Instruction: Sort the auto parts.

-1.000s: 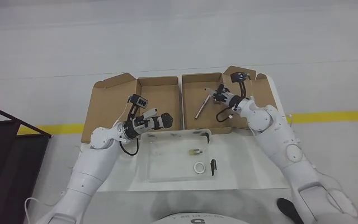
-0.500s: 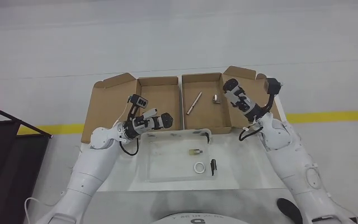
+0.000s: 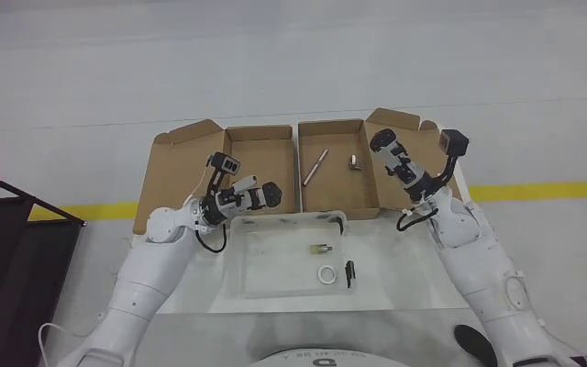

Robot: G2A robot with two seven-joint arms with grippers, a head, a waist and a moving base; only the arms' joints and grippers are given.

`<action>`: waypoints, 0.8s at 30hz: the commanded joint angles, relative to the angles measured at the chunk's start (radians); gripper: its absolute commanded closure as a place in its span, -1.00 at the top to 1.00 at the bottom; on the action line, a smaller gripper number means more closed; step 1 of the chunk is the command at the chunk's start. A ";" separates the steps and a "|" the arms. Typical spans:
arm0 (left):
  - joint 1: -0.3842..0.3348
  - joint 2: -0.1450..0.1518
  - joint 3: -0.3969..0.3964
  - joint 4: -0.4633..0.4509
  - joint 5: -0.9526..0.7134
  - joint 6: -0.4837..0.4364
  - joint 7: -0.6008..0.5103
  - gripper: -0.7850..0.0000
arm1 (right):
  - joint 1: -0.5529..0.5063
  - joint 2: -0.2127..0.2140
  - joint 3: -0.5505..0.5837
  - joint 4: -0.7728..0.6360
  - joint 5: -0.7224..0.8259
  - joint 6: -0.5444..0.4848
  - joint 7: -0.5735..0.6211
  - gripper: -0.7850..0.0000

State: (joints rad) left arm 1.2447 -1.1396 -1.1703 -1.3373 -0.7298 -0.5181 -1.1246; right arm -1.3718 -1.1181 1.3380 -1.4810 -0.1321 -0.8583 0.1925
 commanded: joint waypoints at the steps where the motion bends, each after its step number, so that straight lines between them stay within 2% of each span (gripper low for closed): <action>1: 0.018 0.004 0.017 -0.059 0.425 -0.041 0.083 1.00 | 0.000 0.000 0.000 0.000 0.000 0.000 0.000 1.00; 6: 0.055 0.008 0.049 -0.145 0.611 -0.058 0.117 1.00 | 0.000 0.000 0.000 0.000 0.000 0.000 0.000 1.00; 10: 0.076 0.008 0.048 -0.154 0.564 -0.060 0.171 1.00 | 0.000 0.000 0.000 0.000 0.000 0.000 0.000 1.00; 14: 0.094 0.023 -0.047 -0.171 0.579 -0.120 0.239 1.00 | -0.008 0.000 -0.023 -0.032 -0.052 0.023 0.051 1.00; 19: 0.179 0.054 -0.206 -0.265 0.563 -0.199 0.254 1.00 | -0.010 0.009 -0.095 -0.084 -0.138 0.052 0.275 1.00; 24: 0.266 0.074 -0.329 -0.341 0.565 -0.242 0.270 1.00 | -0.011 0.023 -0.137 -0.154 -0.292 0.140 0.487 1.00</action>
State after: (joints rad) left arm 1.4943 -1.0678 -1.4803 -1.6678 -0.1664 -0.7540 -0.8611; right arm -1.3807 -1.0981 1.2065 -1.6174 -0.3886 -0.7359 0.6359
